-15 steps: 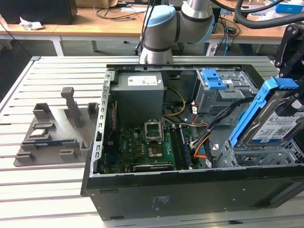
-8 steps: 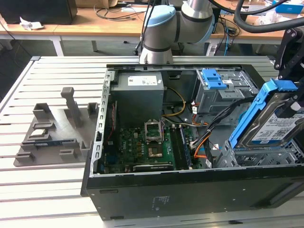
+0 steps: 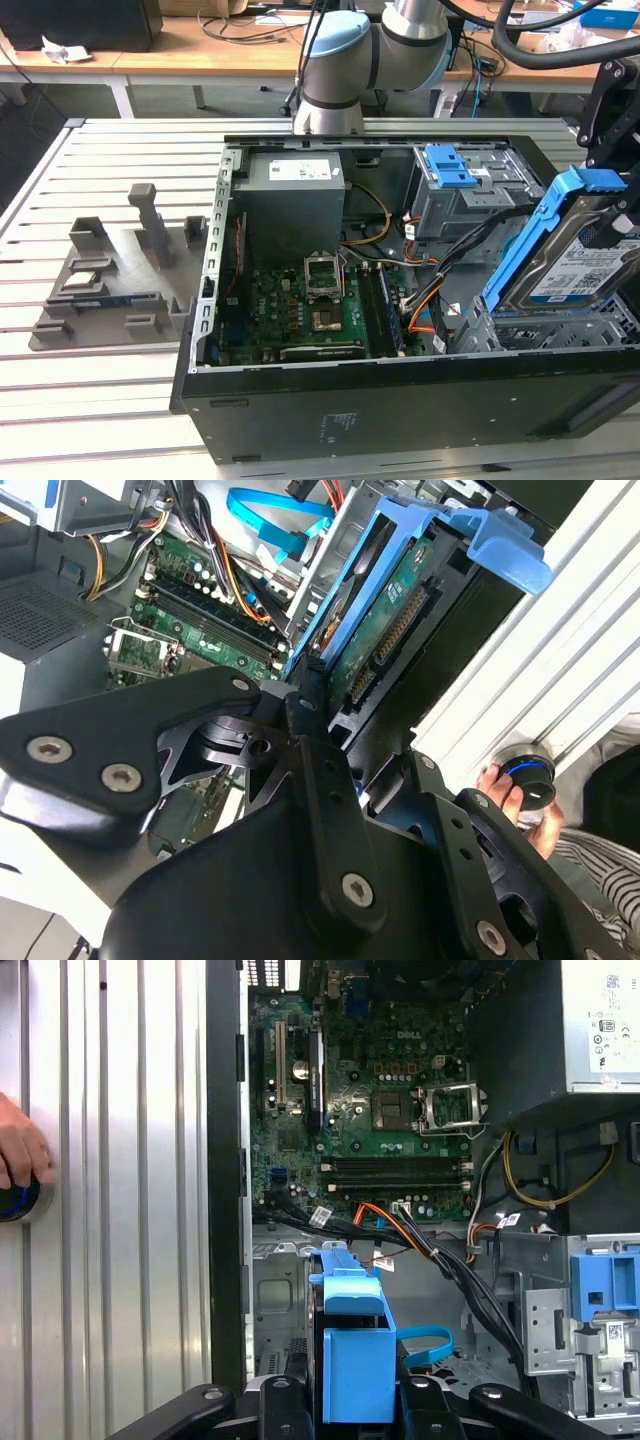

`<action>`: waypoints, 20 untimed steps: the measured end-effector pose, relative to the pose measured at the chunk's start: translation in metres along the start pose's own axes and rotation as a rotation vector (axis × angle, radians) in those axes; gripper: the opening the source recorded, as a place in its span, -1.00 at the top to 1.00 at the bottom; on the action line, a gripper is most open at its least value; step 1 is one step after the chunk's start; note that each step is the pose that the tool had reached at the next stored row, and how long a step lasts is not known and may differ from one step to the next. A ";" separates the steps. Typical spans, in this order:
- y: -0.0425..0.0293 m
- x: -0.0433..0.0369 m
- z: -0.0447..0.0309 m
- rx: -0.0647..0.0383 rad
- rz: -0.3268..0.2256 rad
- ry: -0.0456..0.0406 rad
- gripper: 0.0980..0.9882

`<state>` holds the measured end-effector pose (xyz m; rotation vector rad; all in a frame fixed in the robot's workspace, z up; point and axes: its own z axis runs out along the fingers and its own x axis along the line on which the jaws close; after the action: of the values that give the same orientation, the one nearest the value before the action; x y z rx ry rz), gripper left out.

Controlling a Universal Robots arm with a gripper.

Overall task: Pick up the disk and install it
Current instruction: 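Insert the disk into the insertion slot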

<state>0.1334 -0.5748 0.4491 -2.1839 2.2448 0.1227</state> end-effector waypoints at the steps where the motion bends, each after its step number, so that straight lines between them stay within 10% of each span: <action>1: -0.0001 0.0000 0.0000 0.000 0.000 0.0000 0.39; 20: -0.0063 -0.0086 0.0224 -0.001 -0.010 0.0087 0.39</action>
<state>0.1388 -0.5650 0.4269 -2.1999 2.2386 0.1144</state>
